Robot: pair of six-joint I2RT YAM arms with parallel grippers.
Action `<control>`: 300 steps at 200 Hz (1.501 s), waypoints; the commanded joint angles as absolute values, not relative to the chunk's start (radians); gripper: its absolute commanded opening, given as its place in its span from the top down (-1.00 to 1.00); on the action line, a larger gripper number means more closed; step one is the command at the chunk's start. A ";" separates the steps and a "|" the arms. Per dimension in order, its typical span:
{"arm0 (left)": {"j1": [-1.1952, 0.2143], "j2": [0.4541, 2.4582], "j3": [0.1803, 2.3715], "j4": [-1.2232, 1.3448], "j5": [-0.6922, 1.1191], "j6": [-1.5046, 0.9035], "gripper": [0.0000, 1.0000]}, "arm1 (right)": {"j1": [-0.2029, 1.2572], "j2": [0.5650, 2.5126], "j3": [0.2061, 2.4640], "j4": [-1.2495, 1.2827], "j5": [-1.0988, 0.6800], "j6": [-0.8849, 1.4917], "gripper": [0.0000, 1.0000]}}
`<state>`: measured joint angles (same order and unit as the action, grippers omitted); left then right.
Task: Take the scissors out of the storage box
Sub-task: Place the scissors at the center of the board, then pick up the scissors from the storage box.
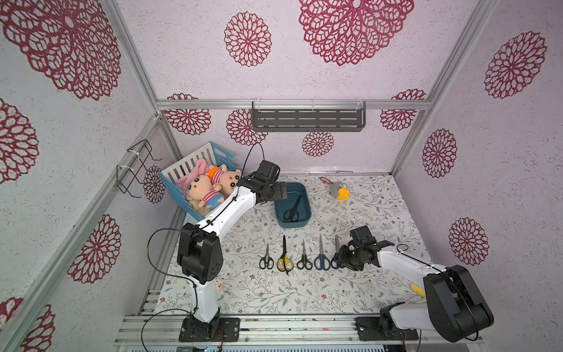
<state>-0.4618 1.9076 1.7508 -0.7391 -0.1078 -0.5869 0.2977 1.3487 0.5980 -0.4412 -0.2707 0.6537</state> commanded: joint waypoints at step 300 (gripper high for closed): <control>-0.548 2.470 2.086 -0.831 -0.049 -0.416 -0.26 | 0.317 1.386 0.955 -0.466 -0.224 0.640 -0.14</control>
<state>-0.5446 2.4245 2.0449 -0.8021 -0.0605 -0.4255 0.3016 1.3685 0.9215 -0.5110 -0.2047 0.6228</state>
